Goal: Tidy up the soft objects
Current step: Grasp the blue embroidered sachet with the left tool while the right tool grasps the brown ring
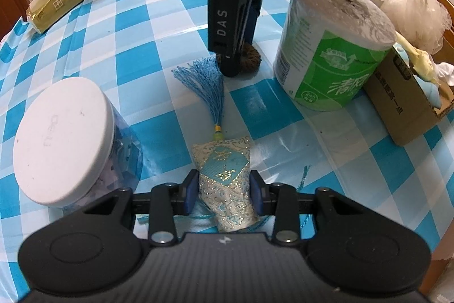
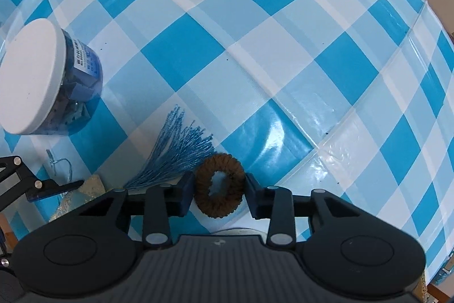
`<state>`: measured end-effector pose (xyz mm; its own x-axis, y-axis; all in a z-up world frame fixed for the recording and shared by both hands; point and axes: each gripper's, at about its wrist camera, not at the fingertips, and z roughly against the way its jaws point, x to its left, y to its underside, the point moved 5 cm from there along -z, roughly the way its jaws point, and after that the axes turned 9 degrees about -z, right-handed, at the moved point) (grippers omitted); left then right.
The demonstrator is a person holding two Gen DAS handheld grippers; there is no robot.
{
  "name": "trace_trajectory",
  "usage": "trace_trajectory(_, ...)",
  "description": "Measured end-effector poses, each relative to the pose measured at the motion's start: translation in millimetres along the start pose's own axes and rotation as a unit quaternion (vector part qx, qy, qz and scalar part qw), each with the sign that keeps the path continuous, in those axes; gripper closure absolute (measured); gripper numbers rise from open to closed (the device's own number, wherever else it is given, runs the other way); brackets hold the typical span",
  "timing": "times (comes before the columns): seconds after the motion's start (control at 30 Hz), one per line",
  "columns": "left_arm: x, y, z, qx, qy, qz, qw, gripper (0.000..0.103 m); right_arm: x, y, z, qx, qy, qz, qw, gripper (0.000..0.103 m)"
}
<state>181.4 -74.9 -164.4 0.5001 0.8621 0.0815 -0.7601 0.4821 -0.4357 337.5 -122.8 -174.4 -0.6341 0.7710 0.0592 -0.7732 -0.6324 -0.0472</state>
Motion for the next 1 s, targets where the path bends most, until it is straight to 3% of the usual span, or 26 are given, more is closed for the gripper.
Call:
trace_trajectory(0.3, -4.4, -1.4, 5.5, -0.002, 0.009, -0.021, 0.9997, 0.075, 11.0, 12.8, 32.6, -0.038, -0.019, -0.001, 0.999, 0.061)
trace_trajectory(1.0, -0.1, 17.5, 37.1, -0.003, 0.055, -0.043, 0.9976, 0.077, 59.9, 77.3, 92.2, -0.111, -0.052, -0.032, 0.992, 0.061)
